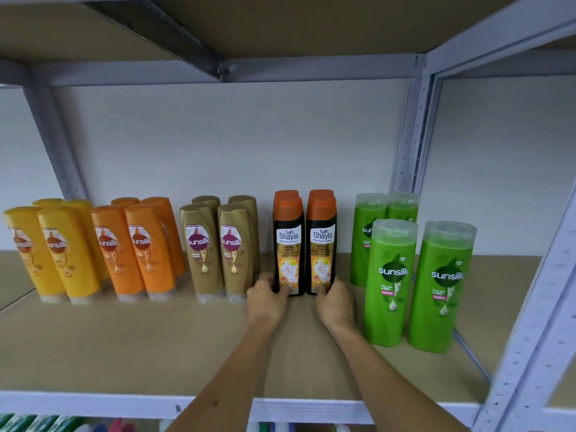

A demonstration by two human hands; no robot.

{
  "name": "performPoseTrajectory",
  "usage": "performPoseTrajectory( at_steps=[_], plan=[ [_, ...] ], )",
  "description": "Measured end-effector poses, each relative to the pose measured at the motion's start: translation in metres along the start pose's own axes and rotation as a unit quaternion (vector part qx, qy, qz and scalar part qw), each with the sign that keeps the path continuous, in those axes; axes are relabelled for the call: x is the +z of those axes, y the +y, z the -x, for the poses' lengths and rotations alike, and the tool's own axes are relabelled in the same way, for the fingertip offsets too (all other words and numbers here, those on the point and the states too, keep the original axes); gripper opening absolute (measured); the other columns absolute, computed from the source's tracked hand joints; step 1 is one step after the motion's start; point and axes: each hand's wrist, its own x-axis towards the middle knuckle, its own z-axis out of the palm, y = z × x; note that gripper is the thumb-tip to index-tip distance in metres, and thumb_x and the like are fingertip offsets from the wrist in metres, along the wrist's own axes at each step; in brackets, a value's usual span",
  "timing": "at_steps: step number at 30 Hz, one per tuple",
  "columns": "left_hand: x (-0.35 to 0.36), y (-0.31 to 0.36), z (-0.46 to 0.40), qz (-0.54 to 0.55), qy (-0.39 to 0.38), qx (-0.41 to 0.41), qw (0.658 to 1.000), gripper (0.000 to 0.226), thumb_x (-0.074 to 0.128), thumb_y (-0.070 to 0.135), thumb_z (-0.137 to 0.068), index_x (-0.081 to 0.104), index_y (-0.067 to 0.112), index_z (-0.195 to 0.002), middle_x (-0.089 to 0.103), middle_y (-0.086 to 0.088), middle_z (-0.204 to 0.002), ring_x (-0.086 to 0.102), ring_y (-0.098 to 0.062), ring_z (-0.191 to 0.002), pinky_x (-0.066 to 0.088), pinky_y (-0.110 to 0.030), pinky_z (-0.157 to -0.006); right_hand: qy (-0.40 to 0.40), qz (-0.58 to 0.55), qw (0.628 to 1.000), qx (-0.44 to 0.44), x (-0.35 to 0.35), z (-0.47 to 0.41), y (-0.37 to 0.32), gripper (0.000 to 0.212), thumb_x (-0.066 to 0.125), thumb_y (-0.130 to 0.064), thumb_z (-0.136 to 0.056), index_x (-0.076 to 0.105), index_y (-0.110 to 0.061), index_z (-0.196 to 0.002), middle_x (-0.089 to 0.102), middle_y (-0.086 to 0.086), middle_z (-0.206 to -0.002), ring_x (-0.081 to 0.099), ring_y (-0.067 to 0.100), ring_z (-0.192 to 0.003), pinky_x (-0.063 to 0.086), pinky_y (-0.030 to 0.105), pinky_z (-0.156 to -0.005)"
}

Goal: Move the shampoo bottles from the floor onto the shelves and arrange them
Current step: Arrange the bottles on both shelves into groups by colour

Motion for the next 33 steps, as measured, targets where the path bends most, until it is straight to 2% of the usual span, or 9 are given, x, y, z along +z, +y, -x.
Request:
performPoseTrajectory(
  at_steps=[7,11,15,18,22,25,28,30,33],
  plan=[
    [0.0,0.0,0.002,0.008,-0.001,-0.005,1.0,0.042,0.071,0.028,-0.083,0.057,0.007,-0.116,0.069,-0.008,-0.112,0.063,-0.023,-0.106,0.05,-0.031,-0.09,-0.006,-0.013,0.999,-0.042,-0.008,0.012,0.004,0.022,0.057,-0.019,-0.09,0.06,-0.012,-0.111,0.069,0.01,-0.107,0.065,0.03,-0.098,0.053,0.035,-0.079],
    [-0.005,0.001,0.011,0.009,0.0,-0.009,1.0,0.036,0.069,0.02,-0.083,0.056,0.006,-0.113,0.068,-0.007,-0.101,0.062,-0.026,-0.103,0.049,-0.032,-0.089,-0.034,0.008,0.997,-0.066,-0.017,0.025,0.008,0.035,0.054,-0.01,-0.086,0.057,-0.008,-0.121,0.067,0.014,-0.113,0.063,0.032,-0.105,0.05,0.033,-0.086],
    [-0.011,0.0,0.023,-0.011,-0.017,0.015,1.0,0.027,0.065,0.016,-0.084,0.06,0.009,-0.109,0.067,-0.005,-0.1,0.062,-0.024,-0.101,0.05,-0.033,-0.089,-0.061,0.029,0.994,-0.09,-0.029,0.044,0.012,0.049,0.056,-0.016,-0.088,0.049,-0.005,-0.135,0.068,0.018,-0.111,0.062,0.032,-0.105,0.047,0.032,-0.089],
    [-0.016,-0.002,0.037,-0.057,-0.052,0.053,0.996,0.022,0.061,0.015,-0.085,0.065,0.013,-0.106,0.069,-0.005,-0.106,0.062,-0.021,-0.103,0.046,-0.026,-0.089,-0.072,-0.005,0.993,-0.098,-0.043,0.064,0.02,0.044,0.06,-0.015,-0.086,0.055,-0.004,-0.128,0.07,0.012,-0.107,0.066,0.024,-0.099,0.05,0.03,-0.089],
    [-0.017,0.004,0.064,-0.119,-0.099,0.13,0.979,0.014,0.064,0.028,-0.086,0.069,0.018,-0.096,0.071,0.002,-0.098,0.063,-0.016,-0.095,0.046,-0.023,-0.083,-0.078,-0.076,0.988,-0.106,-0.063,0.093,0.035,0.028,0.062,-0.01,-0.085,0.065,-0.006,-0.113,0.072,0.003,-0.1,0.065,0.008,-0.086,0.051,0.018,-0.082],
    [-0.013,0.016,0.082,-0.129,-0.113,0.161,0.972,0.021,0.064,0.038,-0.087,0.071,0.019,-0.095,0.072,0.005,-0.096,0.062,-0.012,-0.09,0.038,-0.016,-0.076,-0.026,-0.114,0.988,-0.098,-0.08,0.105,0.05,0.021,0.062,-0.008,-0.086,0.069,-0.009,-0.106,0.071,-0.003,-0.088,0.066,0.006,-0.08,0.054,0.023,-0.081],
    [-0.003,0.028,0.096,-0.091,-0.115,0.161,0.976,0.022,0.066,0.038,-0.086,0.071,0.019,-0.095,0.072,0.005,-0.093,0.061,-0.01,-0.086,0.035,-0.013,-0.07,0.117,-0.159,0.976,-0.088,-0.098,0.118,0.06,0.02,0.06,-0.004,-0.088,0.069,-0.013,-0.104,0.071,-0.003,-0.089,0.067,0.014,-0.082,0.054,0.031,-0.08],
    [0.009,0.035,0.105,-0.059,-0.127,0.16,0.977,0.024,0.069,0.037,-0.083,0.07,0.017,-0.098,0.073,0.003,-0.094,0.064,-0.013,-0.09,0.043,-0.019,-0.076,0.205,-0.166,0.96,-0.092,-0.109,0.121,0.067,0.024,0.059,-0.002,-0.088,0.067,-0.01,-0.109,0.07,0.0,-0.096,0.066,0.018,-0.085,0.053,0.035,-0.082],
    [0.031,0.048,0.117,-0.019,-0.15,0.154,0.976,0.044,0.074,0.038,-0.079,0.064,0.013,-0.114,0.07,-0.003,-0.106,0.064,-0.015,-0.096,0.051,-0.027,-0.086,0.254,-0.131,0.953,-0.096,-0.119,0.116,0.075,0.038,0.058,-0.005,-0.087,0.055,-0.004,-0.126,0.061,0.012,-0.121,0.059,0.027,-0.109,0.047,0.039,-0.095]
  ],
)
